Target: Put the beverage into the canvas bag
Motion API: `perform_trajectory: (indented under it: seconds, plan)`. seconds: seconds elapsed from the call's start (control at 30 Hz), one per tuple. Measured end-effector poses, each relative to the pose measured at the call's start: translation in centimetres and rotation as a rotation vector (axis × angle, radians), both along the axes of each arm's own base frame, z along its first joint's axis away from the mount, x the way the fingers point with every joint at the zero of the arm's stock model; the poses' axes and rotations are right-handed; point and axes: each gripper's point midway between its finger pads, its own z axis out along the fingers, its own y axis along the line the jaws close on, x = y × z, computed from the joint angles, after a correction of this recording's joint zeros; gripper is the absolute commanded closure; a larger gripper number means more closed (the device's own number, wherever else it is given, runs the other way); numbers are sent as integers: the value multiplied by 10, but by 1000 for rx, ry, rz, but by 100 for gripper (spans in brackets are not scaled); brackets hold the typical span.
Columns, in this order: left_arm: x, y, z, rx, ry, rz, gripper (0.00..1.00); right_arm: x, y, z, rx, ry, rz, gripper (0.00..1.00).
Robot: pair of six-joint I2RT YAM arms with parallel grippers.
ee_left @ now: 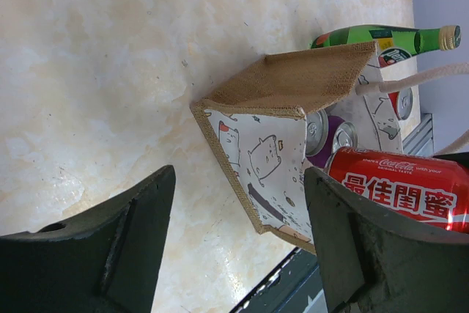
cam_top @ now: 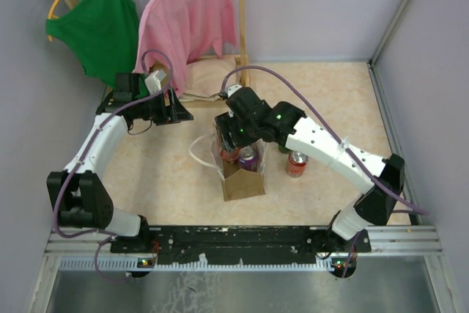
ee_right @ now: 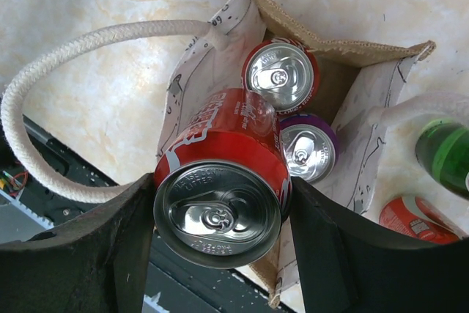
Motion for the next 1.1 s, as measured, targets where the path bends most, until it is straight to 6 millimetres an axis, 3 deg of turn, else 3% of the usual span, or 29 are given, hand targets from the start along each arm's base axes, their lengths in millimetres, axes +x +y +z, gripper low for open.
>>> perform_trajectory:
  seconds: [0.23,0.4,1.1]
  plan:
    - [1,0,-5,0,14,0,23,-7,5,-6,-14,4,16,100]
    - [2,0,-6,0,17,-1,23,-12,3,-22,-45,29,16,100]
    - [2,0,-6,-1,18,-1,23,-7,17,-62,-96,80,36,100]
